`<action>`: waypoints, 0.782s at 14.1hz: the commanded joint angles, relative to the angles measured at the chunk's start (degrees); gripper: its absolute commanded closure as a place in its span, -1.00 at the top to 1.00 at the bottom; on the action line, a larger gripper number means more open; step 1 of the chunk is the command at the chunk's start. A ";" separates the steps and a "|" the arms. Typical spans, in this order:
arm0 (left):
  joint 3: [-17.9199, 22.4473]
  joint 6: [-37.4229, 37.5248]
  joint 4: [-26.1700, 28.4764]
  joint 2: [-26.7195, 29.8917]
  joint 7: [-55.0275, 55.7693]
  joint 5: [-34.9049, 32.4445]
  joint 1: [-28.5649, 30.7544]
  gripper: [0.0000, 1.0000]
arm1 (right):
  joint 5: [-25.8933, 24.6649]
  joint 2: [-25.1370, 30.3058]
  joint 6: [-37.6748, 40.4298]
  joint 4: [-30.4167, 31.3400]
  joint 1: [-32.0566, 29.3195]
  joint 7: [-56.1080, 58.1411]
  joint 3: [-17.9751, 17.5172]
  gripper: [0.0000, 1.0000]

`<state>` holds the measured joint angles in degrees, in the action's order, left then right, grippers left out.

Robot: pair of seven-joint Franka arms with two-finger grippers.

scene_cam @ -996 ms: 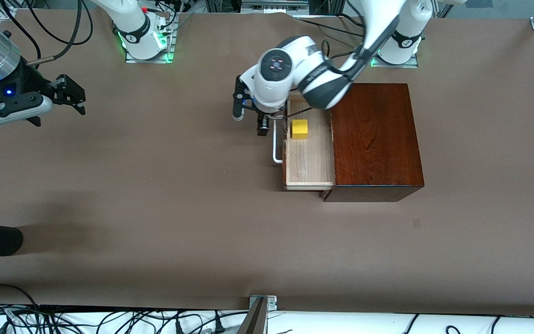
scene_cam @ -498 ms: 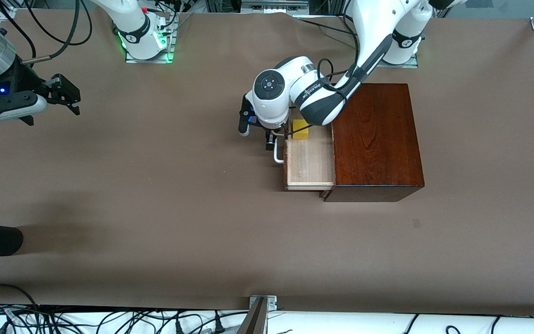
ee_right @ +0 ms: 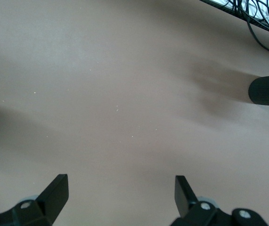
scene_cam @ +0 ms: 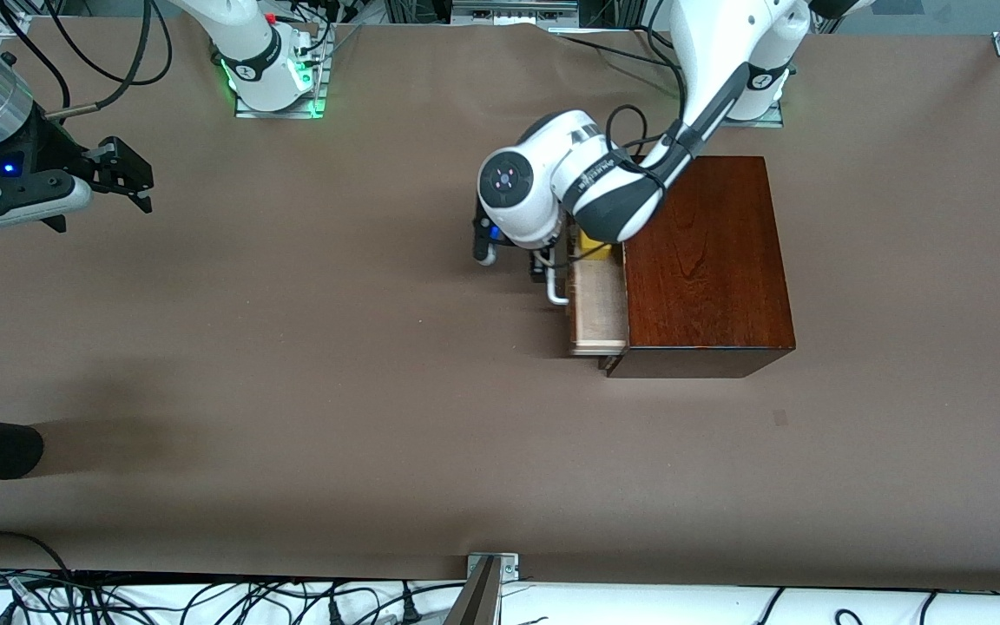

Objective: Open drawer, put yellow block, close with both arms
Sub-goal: 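Push the drawer fully shut with the left gripper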

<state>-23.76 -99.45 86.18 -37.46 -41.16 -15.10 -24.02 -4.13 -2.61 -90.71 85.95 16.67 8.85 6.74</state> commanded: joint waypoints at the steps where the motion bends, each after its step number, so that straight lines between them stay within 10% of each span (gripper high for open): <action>1: -0.06 2.95 1.71 0.82 -1.82 -1.51 2.84 1.00 | 0.44 0.24 1.06 -0.70 -0.24 -1.03 -0.67 1.00; 11: -0.32 4.62 1.27 2.31 -1.47 -1.17 6.53 1.00 | 0.52 0.24 0.88 -0.70 -0.32 -0.24 -0.23 1.00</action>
<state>-24.08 -96.40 86.66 -37.00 -41.94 -15.15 -18.73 -4.12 -2.61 -90.71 85.95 16.66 8.80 6.61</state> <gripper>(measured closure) 0.000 0.000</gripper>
